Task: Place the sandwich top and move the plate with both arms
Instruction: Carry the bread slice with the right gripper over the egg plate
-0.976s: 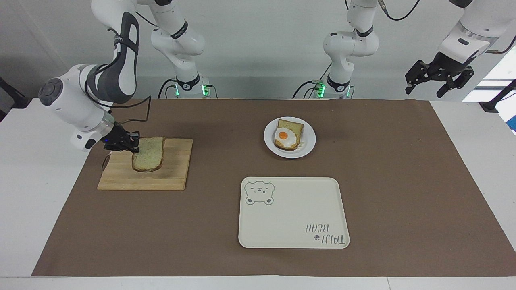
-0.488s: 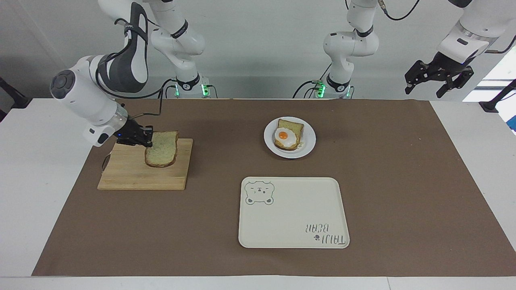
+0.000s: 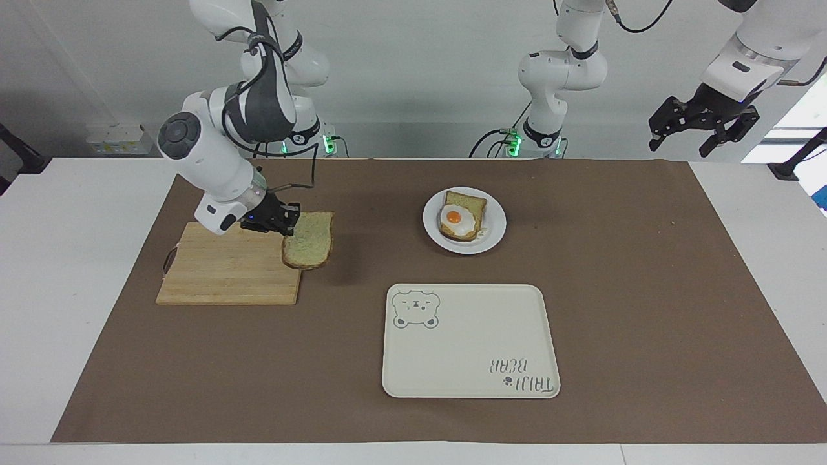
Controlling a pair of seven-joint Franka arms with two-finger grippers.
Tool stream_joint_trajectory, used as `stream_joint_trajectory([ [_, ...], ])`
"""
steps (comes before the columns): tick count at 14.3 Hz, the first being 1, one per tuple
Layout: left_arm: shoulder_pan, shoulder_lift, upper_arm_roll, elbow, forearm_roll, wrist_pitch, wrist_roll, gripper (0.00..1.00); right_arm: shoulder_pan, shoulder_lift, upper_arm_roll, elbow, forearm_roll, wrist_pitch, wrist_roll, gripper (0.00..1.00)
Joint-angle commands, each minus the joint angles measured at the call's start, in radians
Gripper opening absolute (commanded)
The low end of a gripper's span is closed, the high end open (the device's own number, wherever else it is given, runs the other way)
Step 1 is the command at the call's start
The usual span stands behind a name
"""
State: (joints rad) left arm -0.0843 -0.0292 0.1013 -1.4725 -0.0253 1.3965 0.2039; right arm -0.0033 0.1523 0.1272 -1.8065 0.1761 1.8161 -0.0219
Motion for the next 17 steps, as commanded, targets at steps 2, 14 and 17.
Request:
stream_joint_trajectory([
  [2, 0.0, -0.024, -0.002, -0.026, 0.008, 0.002, 0.011, 1.0, 0.065, -0.014, 0.0, -0.017, 0.02, 0.048, 0.094, 0.0],
  [14, 0.003, -0.024, -0.002, -0.026, 0.008, 0.002, 0.011, 1.0, 0.219, -0.023, 0.009, -0.016, 0.075, 0.132, 0.272, 0.0],
  [17, 0.003, -0.024, -0.002, -0.026, 0.008, 0.002, 0.011, 1.0, 0.285, -0.022, 0.011, -0.014, 0.11, 0.175, 0.342, 0.0],
])
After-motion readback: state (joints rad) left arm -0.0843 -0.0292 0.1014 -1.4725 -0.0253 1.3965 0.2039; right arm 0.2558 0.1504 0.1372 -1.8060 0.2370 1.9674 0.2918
